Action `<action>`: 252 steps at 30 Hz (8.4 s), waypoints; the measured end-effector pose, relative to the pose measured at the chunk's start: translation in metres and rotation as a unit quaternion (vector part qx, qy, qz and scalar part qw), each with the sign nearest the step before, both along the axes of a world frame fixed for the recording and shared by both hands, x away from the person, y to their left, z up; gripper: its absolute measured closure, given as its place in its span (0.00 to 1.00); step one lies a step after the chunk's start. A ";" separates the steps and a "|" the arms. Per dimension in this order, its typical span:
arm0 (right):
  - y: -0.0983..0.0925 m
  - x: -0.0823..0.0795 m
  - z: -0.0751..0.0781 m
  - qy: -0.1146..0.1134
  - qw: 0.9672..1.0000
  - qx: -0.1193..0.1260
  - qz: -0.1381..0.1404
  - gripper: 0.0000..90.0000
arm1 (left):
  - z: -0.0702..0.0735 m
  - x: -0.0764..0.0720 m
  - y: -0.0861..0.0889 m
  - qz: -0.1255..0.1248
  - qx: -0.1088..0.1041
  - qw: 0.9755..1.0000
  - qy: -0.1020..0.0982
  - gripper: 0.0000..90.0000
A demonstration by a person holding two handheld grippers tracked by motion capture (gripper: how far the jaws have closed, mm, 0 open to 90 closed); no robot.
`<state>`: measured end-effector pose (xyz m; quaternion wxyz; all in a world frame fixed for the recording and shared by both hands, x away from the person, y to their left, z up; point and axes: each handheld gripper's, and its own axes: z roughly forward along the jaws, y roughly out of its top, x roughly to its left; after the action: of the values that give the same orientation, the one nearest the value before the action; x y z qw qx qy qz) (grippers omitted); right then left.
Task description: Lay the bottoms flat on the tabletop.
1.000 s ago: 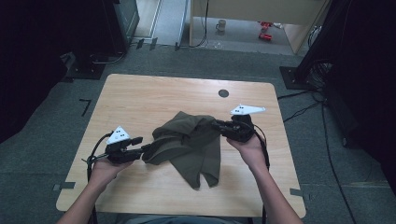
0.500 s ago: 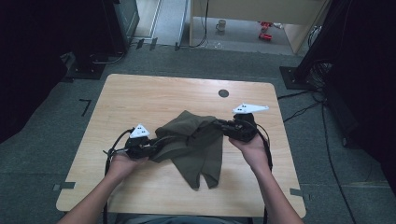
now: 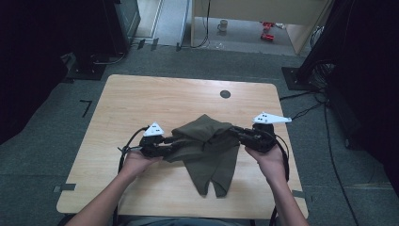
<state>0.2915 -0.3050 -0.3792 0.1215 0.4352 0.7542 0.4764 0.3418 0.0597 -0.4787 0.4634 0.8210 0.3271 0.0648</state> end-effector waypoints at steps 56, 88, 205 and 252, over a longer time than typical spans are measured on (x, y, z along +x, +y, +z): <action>0.075 0.110 -0.016 -0.029 0.998 -0.056 0.026 0.76 | 0.006 -0.011 0.045 0.050 -0.021 0.998 -0.026 0.48; 0.057 0.057 -0.103 0.007 0.998 -0.066 0.020 0.81 | 0.000 0.002 0.080 0.109 0.014 0.994 -0.025 0.56; 0.001 0.066 -0.044 -0.035 0.995 -0.049 -0.078 0.99 | -0.040 0.031 -0.049 0.017 0.054 0.998 -0.007 0.80; -0.036 0.080 -0.049 -0.005 0.991 -0.045 -0.128 0.99 | -0.025 0.056 -0.023 0.088 0.034 0.995 0.039 0.47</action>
<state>0.3716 -0.3406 -0.4284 0.2045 0.5199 0.7125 0.4246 0.3982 0.0370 -0.5042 0.4150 0.8062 0.4133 0.0842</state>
